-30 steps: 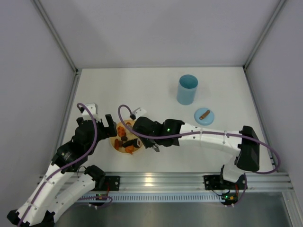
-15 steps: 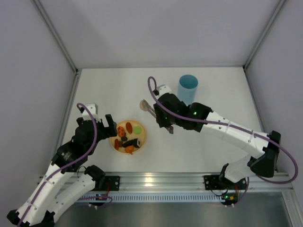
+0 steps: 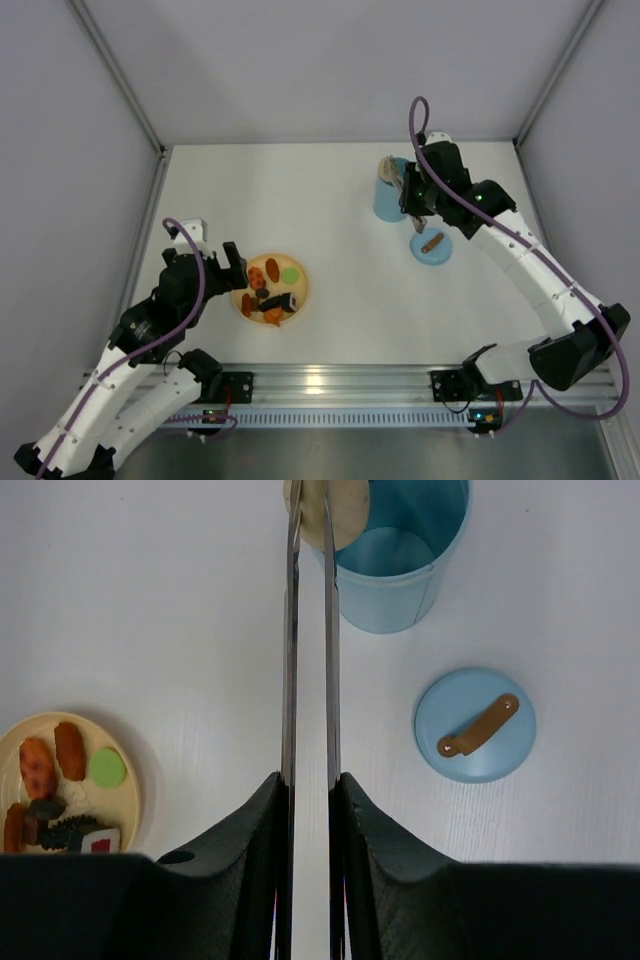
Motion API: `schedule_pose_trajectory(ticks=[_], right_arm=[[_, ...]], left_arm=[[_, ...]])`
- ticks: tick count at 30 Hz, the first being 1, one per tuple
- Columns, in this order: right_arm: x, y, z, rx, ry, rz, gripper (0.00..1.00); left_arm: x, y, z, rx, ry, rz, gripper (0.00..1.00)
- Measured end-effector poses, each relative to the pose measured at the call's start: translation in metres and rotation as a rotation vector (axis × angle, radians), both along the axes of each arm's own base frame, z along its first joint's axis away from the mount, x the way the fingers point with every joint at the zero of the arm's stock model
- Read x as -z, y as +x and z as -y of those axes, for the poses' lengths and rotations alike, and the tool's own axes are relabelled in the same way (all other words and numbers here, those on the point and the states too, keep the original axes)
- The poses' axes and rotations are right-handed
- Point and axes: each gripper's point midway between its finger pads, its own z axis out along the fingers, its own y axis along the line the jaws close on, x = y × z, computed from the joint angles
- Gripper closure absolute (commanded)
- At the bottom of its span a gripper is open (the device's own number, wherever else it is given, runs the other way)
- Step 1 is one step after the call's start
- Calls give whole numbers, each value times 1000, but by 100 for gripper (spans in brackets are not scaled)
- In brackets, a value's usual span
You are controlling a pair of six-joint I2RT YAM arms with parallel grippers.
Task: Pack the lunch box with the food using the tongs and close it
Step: Place the fake food in the packing box.
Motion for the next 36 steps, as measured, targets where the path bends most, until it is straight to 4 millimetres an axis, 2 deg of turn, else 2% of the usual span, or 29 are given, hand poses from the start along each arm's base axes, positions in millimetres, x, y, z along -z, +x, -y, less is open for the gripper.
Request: schedule_pose_trajectory(ticks=[10, 15, 23, 36], right_arm=[[6, 16, 26, 61, 20, -29, 85], [7, 15, 25, 51, 30, -35, 80], [7, 15, 24, 46, 31, -38, 62], [2, 12, 26, 38, 23, -21, 59]], left_arm=[[0, 0, 1, 5, 0, 0, 1], [0, 0, 1, 5, 0, 0, 1], [0, 0, 1, 4, 1, 1, 1], [0, 0, 1, 5, 1, 1, 1]])
